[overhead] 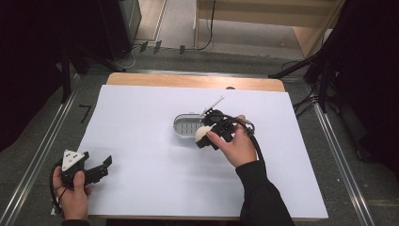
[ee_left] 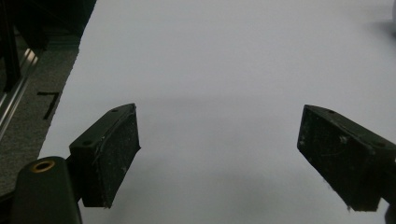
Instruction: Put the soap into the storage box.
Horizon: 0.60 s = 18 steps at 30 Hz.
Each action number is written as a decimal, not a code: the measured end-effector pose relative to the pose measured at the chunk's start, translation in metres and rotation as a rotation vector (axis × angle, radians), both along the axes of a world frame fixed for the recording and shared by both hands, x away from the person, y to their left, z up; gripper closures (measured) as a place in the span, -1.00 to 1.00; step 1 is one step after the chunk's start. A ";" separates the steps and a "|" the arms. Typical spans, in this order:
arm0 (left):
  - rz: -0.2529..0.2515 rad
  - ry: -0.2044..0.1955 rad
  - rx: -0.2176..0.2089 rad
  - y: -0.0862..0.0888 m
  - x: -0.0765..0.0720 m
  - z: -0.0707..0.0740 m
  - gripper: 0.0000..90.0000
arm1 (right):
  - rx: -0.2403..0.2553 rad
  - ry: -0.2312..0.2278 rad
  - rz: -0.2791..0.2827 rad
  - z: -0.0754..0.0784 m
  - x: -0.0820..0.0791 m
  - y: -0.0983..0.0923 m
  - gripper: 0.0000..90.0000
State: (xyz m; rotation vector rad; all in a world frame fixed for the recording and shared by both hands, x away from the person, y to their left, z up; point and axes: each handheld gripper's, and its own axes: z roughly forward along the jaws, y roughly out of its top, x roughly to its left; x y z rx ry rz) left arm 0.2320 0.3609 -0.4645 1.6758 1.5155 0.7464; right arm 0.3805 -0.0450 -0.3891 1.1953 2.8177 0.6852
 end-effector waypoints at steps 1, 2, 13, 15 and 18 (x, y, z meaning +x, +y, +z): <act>0.001 -0.001 0.000 0.000 0.000 0.000 -0.69 | 0.003 0.001 -0.004 0.000 0.001 0.002 -0.48; 0.001 0.000 0.000 0.000 0.000 0.000 -0.69 | 0.002 0.001 0.000 0.000 0.002 0.003 -0.48; 0.001 0.000 0.001 0.000 0.000 0.000 -0.69 | 0.009 0.000 0.002 0.004 0.012 0.019 -0.48; 0.001 -0.001 -0.001 0.000 0.000 0.000 -0.69 | 0.008 0.000 0.001 0.004 0.014 0.021 -0.48; 0.001 -0.002 -0.001 0.000 0.000 0.000 -0.69 | 0.002 -0.001 -0.003 0.005 0.016 0.024 -0.48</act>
